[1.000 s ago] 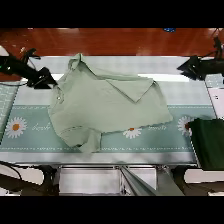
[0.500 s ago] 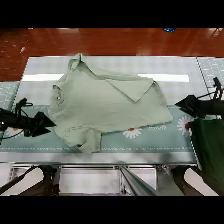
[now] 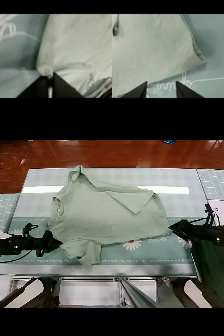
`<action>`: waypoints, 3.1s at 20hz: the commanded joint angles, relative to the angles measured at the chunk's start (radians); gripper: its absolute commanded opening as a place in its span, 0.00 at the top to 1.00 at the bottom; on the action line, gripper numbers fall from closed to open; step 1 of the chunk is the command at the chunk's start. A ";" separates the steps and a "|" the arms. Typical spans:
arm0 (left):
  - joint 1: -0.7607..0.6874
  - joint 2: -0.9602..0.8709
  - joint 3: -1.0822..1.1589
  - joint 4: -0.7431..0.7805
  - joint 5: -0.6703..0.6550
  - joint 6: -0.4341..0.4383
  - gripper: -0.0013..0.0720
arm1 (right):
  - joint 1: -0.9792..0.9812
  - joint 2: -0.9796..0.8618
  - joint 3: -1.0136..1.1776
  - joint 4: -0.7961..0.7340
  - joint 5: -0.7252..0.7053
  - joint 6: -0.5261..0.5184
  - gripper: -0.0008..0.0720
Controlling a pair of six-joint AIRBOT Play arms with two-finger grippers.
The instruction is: Fold the shirts.
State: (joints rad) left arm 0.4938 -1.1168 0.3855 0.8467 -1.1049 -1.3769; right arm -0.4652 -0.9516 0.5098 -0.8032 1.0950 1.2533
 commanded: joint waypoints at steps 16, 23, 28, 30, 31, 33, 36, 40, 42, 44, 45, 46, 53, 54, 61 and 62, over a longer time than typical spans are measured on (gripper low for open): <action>-0.085 0.001 0.037 -0.090 0.074 0.083 0.96 | 0.098 -0.399 0.122 0.054 -0.175 0.080 0.46; -0.082 0.044 0.308 -0.184 -0.044 0.113 0.96 | 0.233 -0.418 0.552 0.063 0.023 0.031 0.96; -0.077 0.145 0.894 -0.275 -0.069 0.112 0.96 | 0.240 -0.253 1.067 0.057 0.042 0.052 0.96; -0.072 0.167 1.125 -0.275 -0.067 0.109 0.96 | 0.240 -0.192 1.240 0.022 0.074 0.075 0.96; -0.072 0.178 1.219 -0.275 -0.067 0.107 0.96 | 0.240 -0.151 1.297 -0.002 0.076 0.079 0.96; -0.066 0.208 1.374 -0.262 -0.068 0.100 0.96 | 0.238 -0.056 1.350 -0.034 0.085 0.082 0.96; -0.020 0.288 1.514 -0.175 -0.092 0.097 0.96 | 0.238 0.108 1.354 -0.129 0.138 0.096 0.96; -0.099 0.442 1.537 0.079 -0.082 0.054 0.96 | 0.238 0.297 1.353 -0.392 0.267 0.202 0.96; -0.245 0.509 1.537 0.287 -0.084 0.009 0.96 | 0.238 0.369 1.348 -0.448 0.320 0.238 0.96; -0.399 0.562 1.537 0.505 -0.113 -0.053 0.96 | 0.238 0.414 1.335 -0.464 0.367 0.263 0.96; -0.461 0.573 1.536 0.595 -0.145 -0.086 0.96 | 0.238 0.425 1.326 -0.464 0.399 0.275 0.96; -0.517 0.575 1.531 0.680 -0.183 -0.112 0.96 | 0.238 0.426 1.313 -0.463 0.432 0.283 0.96; -0.612 0.409 1.204 0.792 -0.250 -0.260 0.96 | 0.239 0.369 0.948 -0.333 0.385 0.272 0.96; -0.612 0.356 1.139 0.775 -0.233 -0.261 0.96 | 0.239 0.335 0.877 -0.286 0.346 0.243 0.96; -0.599 -0.101 0.916 0.742 0.173 -0.372 0.96 | 0.239 -0.173 0.660 -0.111 0.016 0.095 0.96; -0.592 -0.186 0.931 0.730 0.226 -0.378 0.96 | 0.239 -0.266 0.676 -0.078 -0.032 0.084 0.96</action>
State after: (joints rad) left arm -0.1066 -1.1061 1.3460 1.6039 -1.0592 -1.7157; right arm -0.2272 -1.0046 1.2133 -0.9855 1.2179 1.3987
